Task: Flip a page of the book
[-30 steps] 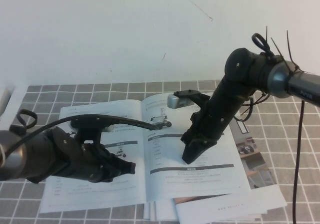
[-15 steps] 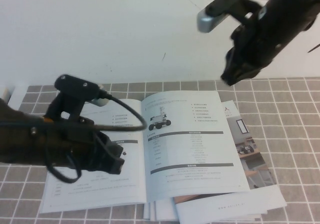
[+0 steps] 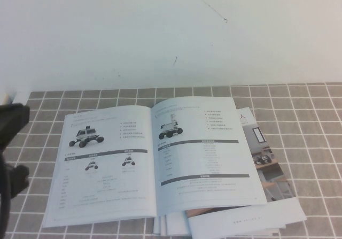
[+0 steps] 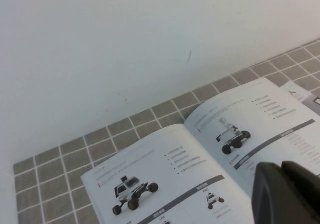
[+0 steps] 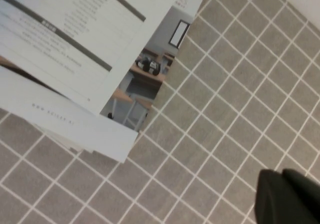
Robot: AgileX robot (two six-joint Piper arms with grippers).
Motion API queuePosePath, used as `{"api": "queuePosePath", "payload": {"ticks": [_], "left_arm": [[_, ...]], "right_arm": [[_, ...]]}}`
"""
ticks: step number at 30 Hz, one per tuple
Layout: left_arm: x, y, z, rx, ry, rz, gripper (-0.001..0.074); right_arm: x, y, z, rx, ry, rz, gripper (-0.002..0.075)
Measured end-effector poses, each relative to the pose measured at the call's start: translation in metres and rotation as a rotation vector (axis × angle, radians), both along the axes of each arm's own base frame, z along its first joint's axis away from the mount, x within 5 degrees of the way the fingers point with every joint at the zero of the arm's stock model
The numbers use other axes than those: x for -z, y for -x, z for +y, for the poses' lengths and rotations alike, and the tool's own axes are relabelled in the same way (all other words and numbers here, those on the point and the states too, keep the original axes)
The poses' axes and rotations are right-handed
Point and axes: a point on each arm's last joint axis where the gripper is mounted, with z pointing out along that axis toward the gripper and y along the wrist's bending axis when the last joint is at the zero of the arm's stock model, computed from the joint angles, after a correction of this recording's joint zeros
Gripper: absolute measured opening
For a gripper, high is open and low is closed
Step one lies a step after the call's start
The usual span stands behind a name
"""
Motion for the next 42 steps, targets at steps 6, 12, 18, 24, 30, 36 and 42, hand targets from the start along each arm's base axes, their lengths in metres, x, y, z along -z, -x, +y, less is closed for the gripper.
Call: {"api": "queuePosePath", "payload": {"ticks": [6, 12, 18, 24, 30, 36, 42], "left_arm": [[0.038, 0.025, 0.011, -0.040, -0.018, -0.082, -0.0004], [0.075, 0.040, 0.019, -0.087, 0.014, -0.195, -0.0004], [0.093, 0.041, 0.021, -0.111, 0.019, -0.232, -0.0004], [0.093, 0.040, 0.022, -0.117, 0.024, -0.247, -0.0004], [0.097, 0.041, 0.021, -0.107, 0.014, -0.210, -0.0004], [0.101, 0.042, 0.019, -0.105, 0.070, -0.142, -0.0004], [0.101, 0.043, 0.016, -0.127, 0.261, -0.075, -0.0004]], "right_arm": [[0.039, 0.078, -0.037, 0.038, -0.083, -0.116, -0.0002], [0.088, 0.138, -0.063, 0.083, -0.277, -0.354, -0.0002], [0.124, 0.168, -0.076, 0.083, -0.427, -0.546, -0.0002], [0.139, 0.175, -0.079, 0.114, -0.496, -0.570, -0.0003], [0.153, 0.173, -0.077, 0.135, -0.492, -0.503, -0.0003], [0.156, 0.173, -0.077, 0.138, -0.489, -0.492, -0.0003], [0.156, 0.173, -0.077, 0.139, -0.490, -0.491, -0.0003]]}}
